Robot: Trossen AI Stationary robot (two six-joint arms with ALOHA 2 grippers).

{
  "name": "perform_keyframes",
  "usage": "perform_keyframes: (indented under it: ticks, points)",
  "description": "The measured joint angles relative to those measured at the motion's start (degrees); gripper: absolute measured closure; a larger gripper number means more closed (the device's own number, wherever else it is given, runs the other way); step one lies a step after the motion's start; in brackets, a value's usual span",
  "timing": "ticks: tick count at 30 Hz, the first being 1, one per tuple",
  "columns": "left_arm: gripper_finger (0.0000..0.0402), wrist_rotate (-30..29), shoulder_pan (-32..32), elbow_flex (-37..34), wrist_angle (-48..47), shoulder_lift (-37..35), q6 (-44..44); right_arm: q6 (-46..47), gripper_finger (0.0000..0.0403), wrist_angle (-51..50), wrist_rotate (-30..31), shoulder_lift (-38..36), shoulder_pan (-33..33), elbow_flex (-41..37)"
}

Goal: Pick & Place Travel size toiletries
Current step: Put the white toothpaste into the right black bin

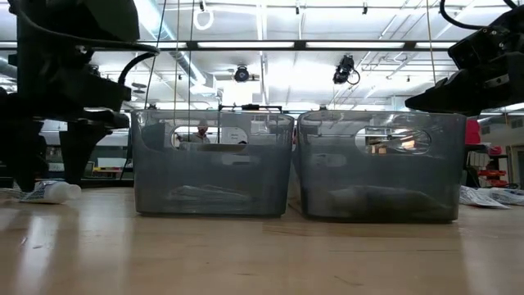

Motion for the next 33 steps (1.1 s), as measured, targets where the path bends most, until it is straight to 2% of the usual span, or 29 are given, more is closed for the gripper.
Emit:
perform_keyframes:
  ticks: [7,15,33]
  points:
    - [0.0168,-0.43,-1.48,-1.46,3.04,0.00,-3.51,0.01,0.0390,-0.01,0.00,0.00,0.01,0.00]
    - [0.0172,-0.77,-1.48,-1.46,3.14,0.00,-3.45,0.00,0.0390,-0.01,0.00,-0.01,0.00,-0.01]
    - [0.0297,-1.02,-1.48,-1.46,4.59,0.00,-2.00,0.00,0.0389,0.00,0.00,0.00,0.00,-0.01]
